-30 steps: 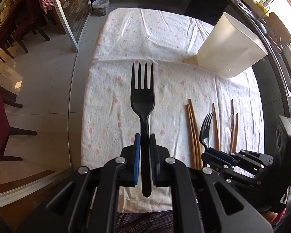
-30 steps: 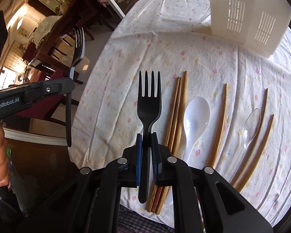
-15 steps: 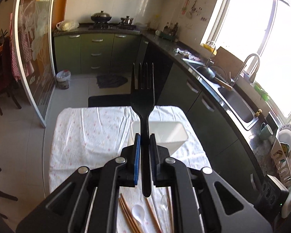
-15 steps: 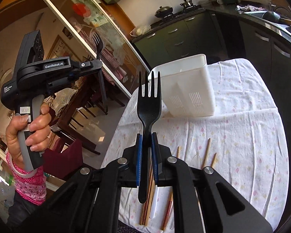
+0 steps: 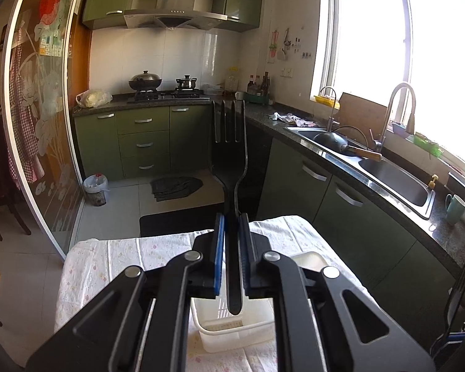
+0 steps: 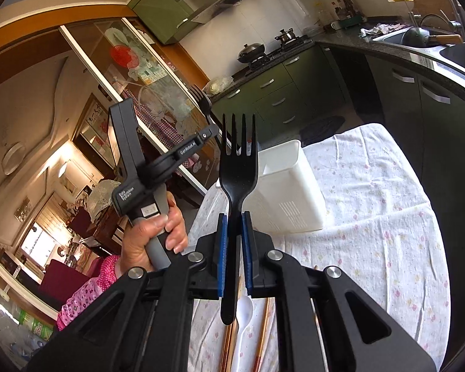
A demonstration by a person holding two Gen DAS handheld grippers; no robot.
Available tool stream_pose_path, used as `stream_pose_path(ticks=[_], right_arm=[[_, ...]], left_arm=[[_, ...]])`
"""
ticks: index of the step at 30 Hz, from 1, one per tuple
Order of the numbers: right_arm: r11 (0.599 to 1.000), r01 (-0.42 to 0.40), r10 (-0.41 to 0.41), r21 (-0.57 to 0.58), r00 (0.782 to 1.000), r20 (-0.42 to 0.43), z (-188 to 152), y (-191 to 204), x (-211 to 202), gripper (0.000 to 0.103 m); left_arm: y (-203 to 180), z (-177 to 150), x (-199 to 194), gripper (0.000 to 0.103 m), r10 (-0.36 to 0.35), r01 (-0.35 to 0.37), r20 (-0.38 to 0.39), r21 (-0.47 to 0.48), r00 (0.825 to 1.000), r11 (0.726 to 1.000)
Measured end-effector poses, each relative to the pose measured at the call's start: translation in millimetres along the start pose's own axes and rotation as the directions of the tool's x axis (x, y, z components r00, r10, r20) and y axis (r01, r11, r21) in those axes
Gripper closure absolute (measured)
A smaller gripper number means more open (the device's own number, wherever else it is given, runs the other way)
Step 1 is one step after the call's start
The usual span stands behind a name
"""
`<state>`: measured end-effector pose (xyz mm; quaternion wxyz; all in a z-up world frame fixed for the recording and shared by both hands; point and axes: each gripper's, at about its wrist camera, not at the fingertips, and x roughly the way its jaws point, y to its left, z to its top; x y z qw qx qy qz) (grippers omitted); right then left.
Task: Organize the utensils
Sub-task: 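Carry both forks over the white caddy and open both grippers to drop them in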
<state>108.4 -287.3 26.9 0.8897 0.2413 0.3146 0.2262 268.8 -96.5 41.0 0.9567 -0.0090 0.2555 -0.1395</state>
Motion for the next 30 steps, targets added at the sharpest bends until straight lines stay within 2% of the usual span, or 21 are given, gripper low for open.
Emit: stream_pose_path(ticks=[8,10,12,15,19,22,25,30], right_arm=[[0.998,0.055,-0.052,-0.028,0.995,0.086,30,6,8,0.093],[0.997,0.07,-0.065,-0.041,0.992,0.111,39,9,12,0.093],[0.996,0.076,-0.068,-0.054,0.989,0.13,50,13,17,0.093],[0.992,0.103,-0.088,-0.075,0.979,0.181,67,18,27,0.093],[0.987,0.138,-0.114,-0.086,0.963,0.243,93,20,48,0.093],[0.975,0.197,-0.16,-0.107,0.946,0.282,108,18,70,0.093],[0.962,0.244,-0.2,-0.123,0.936,0.289,111,11,94,0.093],[0.952,0.275,-0.232,-0.133,0.934,0.273,98,-6,125,0.093]], left_arm=[[-4,-34,-1,0.093,0.015,-0.015,-0.002,0.034,1.0,0.999],[-4,-40,-1,0.088,0.028,-0.028,-0.004,0.041,1.0,0.999],[-2,-45,-2,0.074,0.036,-0.036,-0.006,0.043,0.999,0.998],[5,-49,-10,0.074,0.046,-0.046,0.008,0.033,0.999,0.998],[18,-50,-37,0.073,0.054,-0.053,0.052,-0.014,0.997,0.998],[23,-56,-63,0.07,0.066,-0.064,0.076,-0.033,0.995,0.997],[27,-66,-86,0.067,0.076,-0.073,0.08,-0.037,0.994,0.997],[33,-85,-108,0.067,0.062,-0.061,0.044,-0.032,0.997,0.998]])
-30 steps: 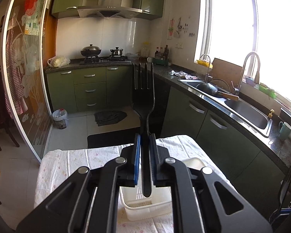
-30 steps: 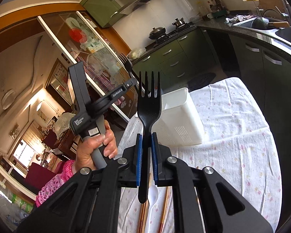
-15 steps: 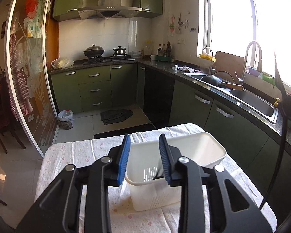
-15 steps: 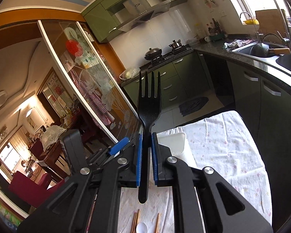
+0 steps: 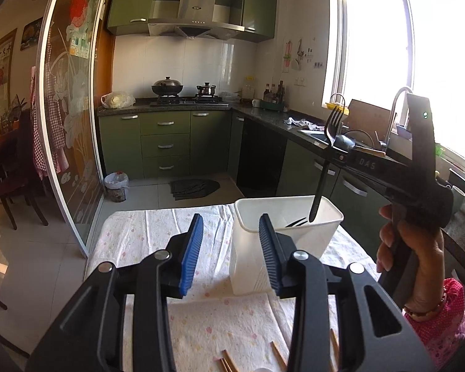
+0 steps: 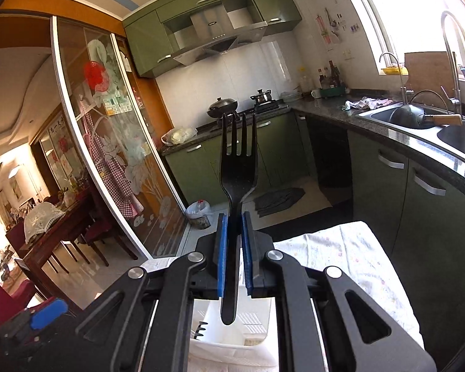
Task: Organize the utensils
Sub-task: 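Carry both forks over the white caddy and open both grippers to drop them in, then lower the left gripper onto the white plastic spoon handle and close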
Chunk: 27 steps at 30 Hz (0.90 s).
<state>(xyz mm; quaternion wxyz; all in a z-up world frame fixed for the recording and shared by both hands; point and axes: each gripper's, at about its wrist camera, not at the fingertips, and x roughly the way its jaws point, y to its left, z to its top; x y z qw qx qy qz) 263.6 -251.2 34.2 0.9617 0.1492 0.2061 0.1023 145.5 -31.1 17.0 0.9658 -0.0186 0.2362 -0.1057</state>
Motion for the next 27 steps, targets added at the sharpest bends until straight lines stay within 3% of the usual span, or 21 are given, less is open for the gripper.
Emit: stream_pose_path(ticks=[7,8,9,10,11,14,17,19,21,23,24,27], right_arm=[[0.997,0.03,-0.031,-0.071,0.999,-0.015,-44,-2,11,0.091],[0.997,0.025,-0.026,-0.076,0.999,-0.02,-48,-1,10,0.083],[0.997,0.032,-0.033,-0.077,0.999,-0.014,-52,-1,7,0.054],[0.996,0.036,-0.036,-0.083,0.999,0.004,-56,0,2,0.041],[0.994,0.047,-0.045,-0.096,0.999,0.022,-60,0,-5,0.035],[0.991,0.073,-0.068,-0.113,0.996,0.049,-68,2,-27,0.041],[0.994,0.051,-0.049,-0.096,0.998,0.025,-77,-3,-57,0.046],[0.994,0.04,-0.041,-0.101,0.999,-0.006,-85,-6,-79,0.046],[0.995,0.027,-0.03,-0.098,0.999,-0.034,-95,-9,-101,0.044],[0.995,0.021,-0.027,-0.097,0.997,-0.065,-105,-15,-121,0.044],[0.995,0.021,-0.029,-0.094,0.996,-0.082,-110,-18,-130,0.042],[0.997,0.002,-0.013,-0.078,0.989,-0.144,-121,-29,-148,0.039]], left_arm=[[9,-14,-8,0.066,0.008,-0.009,-0.047,-0.023,0.999,1.0],[9,-15,-8,0.066,0.005,-0.007,-0.053,-0.024,0.999,1.0],[10,-15,-8,0.066,0.007,-0.008,-0.06,-0.025,0.998,1.0],[11,-16,-7,0.066,0.011,-0.012,-0.068,-0.024,0.998,1.0],[11,-17,-7,0.066,0.011,-0.013,-0.079,-0.024,0.997,1.0],[9,-24,-5,0.062,0.005,-0.01,-0.144,-0.032,0.99,0.999],[3,-36,2,0.062,-0.002,-0.01,-0.258,-0.046,0.966,0.999],[0,-49,7,0.059,-0.022,-0.001,-0.363,-0.062,0.932,0.998],[-5,-68,15,0.046,-0.05,0.007,-0.48,-0.089,0.876,0.996],[-10,-88,25,0.043,-0.085,0.015,-0.596,-0.121,0.798,0.993],[-13,-98,30,0.038,-0.101,0.018,-0.652,-0.133,0.752,0.991],[-22,-129,39,0.036,-0.143,0.012,-0.773,-0.172,0.618,0.985]])
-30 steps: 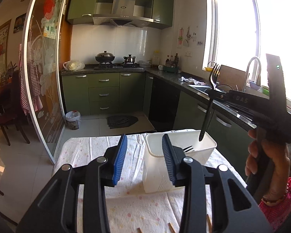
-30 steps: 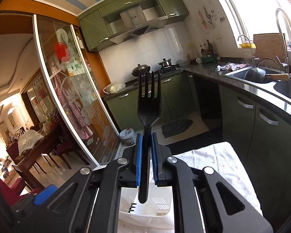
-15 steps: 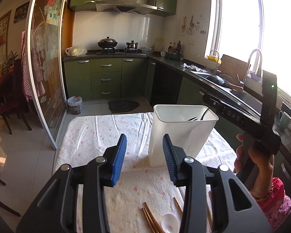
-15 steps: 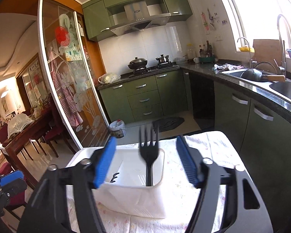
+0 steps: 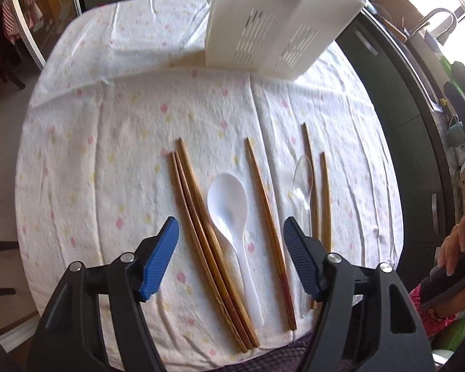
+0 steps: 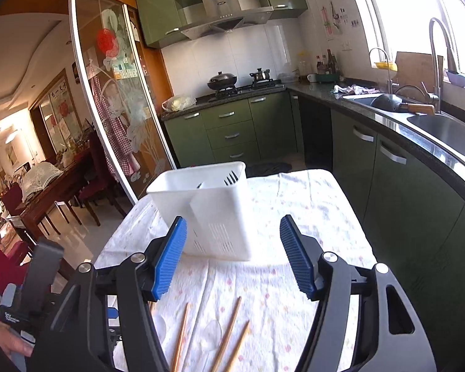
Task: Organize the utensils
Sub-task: 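Lower the left gripper onto the white plastic spoon handle and close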
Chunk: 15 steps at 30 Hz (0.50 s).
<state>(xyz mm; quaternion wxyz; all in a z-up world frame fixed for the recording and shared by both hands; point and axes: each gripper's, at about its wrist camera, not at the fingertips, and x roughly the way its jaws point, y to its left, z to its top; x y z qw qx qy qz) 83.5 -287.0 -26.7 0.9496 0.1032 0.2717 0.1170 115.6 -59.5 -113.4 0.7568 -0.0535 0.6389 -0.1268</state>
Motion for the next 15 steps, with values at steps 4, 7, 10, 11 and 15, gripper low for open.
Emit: stream_pose_path(ticks=[4,7,10,11,15], right_arm=[[1.0,-0.014,0.014,0.001,0.999,-0.043,-16,-7,-16,0.037],[1.0,-0.029,0.029,0.005,0.998,-0.05,-23,-9,-23,0.036],[0.999,-0.035,0.035,0.008,0.998,-0.052,-24,-9,-25,0.036],[0.999,-0.037,0.038,0.01,0.998,-0.056,-23,-9,-24,0.036],[0.999,-0.043,0.044,0.018,0.997,-0.071,-22,-10,-21,0.035]], left_arm=[[-7,-14,24,0.037,0.017,-0.02,-0.146,-0.018,0.989,1.0],[-11,-17,28,0.037,0.031,-0.038,-0.173,-0.038,0.984,0.999],[-19,-15,29,0.037,0.004,-0.014,-0.191,-0.05,0.982,0.999],[-21,-11,26,0.037,-0.019,0.008,-0.194,-0.059,0.981,0.998],[-30,-6,25,0.047,-0.024,0.015,-0.187,-0.05,0.982,0.999]])
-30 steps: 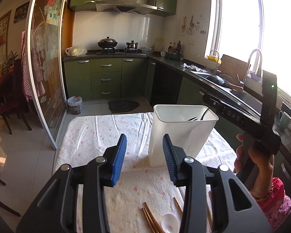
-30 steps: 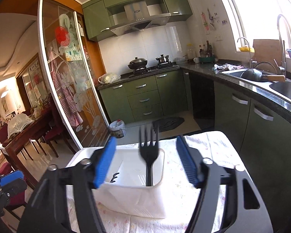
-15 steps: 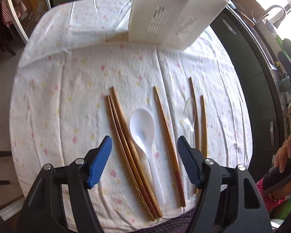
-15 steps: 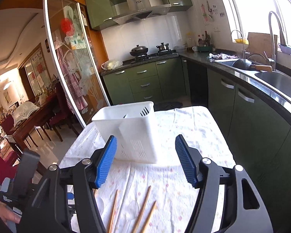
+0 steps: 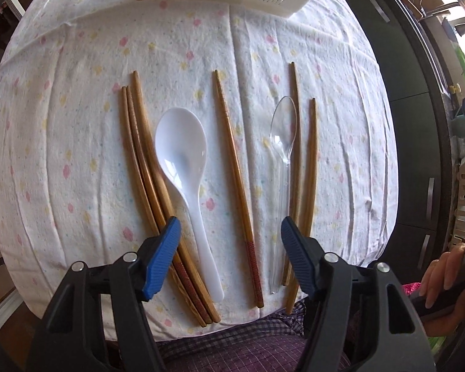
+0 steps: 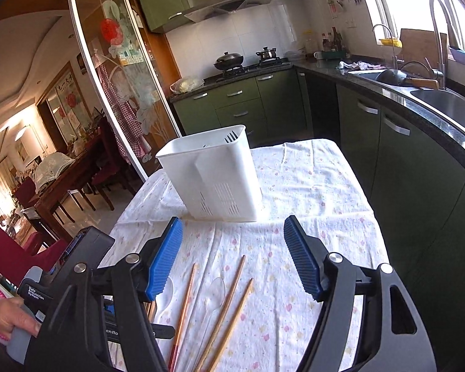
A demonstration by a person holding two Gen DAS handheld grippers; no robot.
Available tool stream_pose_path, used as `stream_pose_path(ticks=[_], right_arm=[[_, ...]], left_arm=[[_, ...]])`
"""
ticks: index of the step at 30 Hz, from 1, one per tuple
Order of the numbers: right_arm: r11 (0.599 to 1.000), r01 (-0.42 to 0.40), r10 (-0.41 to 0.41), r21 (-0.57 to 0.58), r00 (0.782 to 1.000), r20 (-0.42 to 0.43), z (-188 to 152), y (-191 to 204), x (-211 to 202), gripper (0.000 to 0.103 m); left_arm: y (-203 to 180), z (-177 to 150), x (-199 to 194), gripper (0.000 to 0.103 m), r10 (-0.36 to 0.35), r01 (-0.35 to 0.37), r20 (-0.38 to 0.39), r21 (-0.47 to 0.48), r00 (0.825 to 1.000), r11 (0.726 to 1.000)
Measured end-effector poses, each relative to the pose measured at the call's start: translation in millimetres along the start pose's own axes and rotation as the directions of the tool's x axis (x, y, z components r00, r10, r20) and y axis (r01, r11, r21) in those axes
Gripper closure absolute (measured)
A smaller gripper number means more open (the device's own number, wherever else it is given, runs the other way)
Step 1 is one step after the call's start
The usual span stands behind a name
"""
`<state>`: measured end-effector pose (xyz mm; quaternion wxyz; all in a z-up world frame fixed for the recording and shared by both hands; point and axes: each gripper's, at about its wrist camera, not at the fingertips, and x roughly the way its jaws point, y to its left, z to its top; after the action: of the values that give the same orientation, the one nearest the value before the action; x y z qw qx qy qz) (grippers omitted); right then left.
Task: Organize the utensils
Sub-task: 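Lower the left gripper onto the white plastic spoon handle and close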
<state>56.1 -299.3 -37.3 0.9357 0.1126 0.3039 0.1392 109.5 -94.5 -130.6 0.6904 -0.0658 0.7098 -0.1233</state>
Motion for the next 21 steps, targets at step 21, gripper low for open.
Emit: stream_pose_path(ticks=[21], right_arm=[[1.0,-0.029,0.029,0.008,1.0,0.005,5,-2,-7,0.035]], left_arm=[[-6,19,12,0.069,0.139,-0.141,-0.042,-0.049,0.989,0.989]])
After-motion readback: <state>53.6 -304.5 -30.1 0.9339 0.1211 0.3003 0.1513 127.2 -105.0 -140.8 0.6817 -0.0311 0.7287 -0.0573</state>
